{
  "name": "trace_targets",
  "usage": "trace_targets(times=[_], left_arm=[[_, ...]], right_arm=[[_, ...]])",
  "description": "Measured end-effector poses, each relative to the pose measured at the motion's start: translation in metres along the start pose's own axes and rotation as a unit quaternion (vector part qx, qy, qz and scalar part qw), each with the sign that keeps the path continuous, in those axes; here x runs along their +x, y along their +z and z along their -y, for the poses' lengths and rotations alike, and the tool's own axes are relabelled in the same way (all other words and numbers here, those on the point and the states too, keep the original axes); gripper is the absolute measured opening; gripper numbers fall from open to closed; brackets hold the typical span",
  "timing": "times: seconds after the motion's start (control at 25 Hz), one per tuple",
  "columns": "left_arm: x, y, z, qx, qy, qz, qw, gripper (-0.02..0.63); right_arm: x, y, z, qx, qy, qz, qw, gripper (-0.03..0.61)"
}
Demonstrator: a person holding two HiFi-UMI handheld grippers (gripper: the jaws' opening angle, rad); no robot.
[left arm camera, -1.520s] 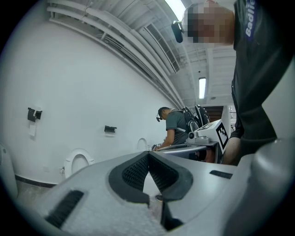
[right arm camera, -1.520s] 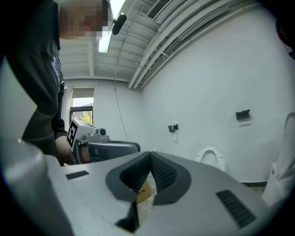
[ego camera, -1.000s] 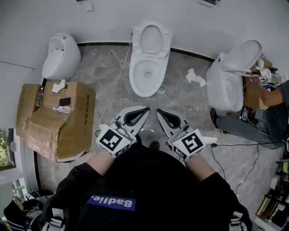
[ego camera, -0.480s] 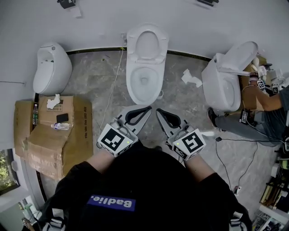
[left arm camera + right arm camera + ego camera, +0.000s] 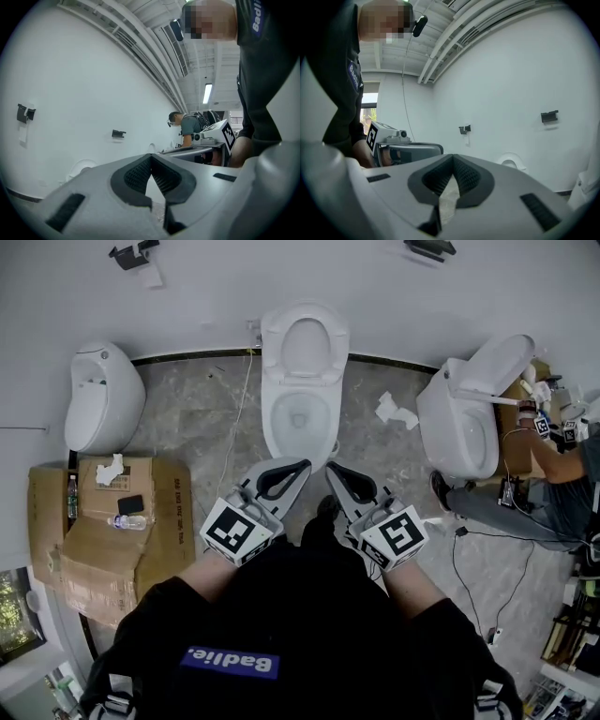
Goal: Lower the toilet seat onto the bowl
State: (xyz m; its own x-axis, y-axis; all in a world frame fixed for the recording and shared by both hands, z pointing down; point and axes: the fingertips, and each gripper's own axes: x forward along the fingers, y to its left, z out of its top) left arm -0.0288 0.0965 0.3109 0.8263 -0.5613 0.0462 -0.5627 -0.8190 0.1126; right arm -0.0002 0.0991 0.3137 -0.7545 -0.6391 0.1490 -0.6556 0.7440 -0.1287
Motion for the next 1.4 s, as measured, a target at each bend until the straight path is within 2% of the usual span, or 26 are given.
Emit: trace_targets(times=[0.24,0.6,0.76,0.88,1.04,1.4], left_arm=[[0.036,0.004,-0.03,0.002,0.019,-0.001,0.9998,0.015],[0.095,0.006,-0.079,-0.002,0.08,-0.008,0.9968,0.015],[0.108,0.009,-0.104,-0.003,0.102,-0.004,0.9948,0.015],[0.112,0.013,-0.12,-0.001,0.104,-0.006,0.9946,0.015],[0.114,0.012,-0.141,-0.002,0.088,-0.005,0.9961,0.015],[0.115,0.014,-0.202,0.001,0.045,-0.006,0.9989,0.015]], right_arm=[[0.019,0.004,0.046,0.006,0.022,0.008,1.0,0.026],[0.048,0.012,0.113,-0.007,0.084,0.007,0.996,0.026],[0.063,0.012,0.134,-0.005,0.095,0.004,0.995,0.026],[0.076,0.016,0.143,-0.002,0.092,0.002,0.996,0.026],[0.098,0.018,0.153,-0.001,0.075,-0.003,0.997,0.026],[0.15,0.028,0.174,0.006,0.008,-0.006,1.0,0.028]])
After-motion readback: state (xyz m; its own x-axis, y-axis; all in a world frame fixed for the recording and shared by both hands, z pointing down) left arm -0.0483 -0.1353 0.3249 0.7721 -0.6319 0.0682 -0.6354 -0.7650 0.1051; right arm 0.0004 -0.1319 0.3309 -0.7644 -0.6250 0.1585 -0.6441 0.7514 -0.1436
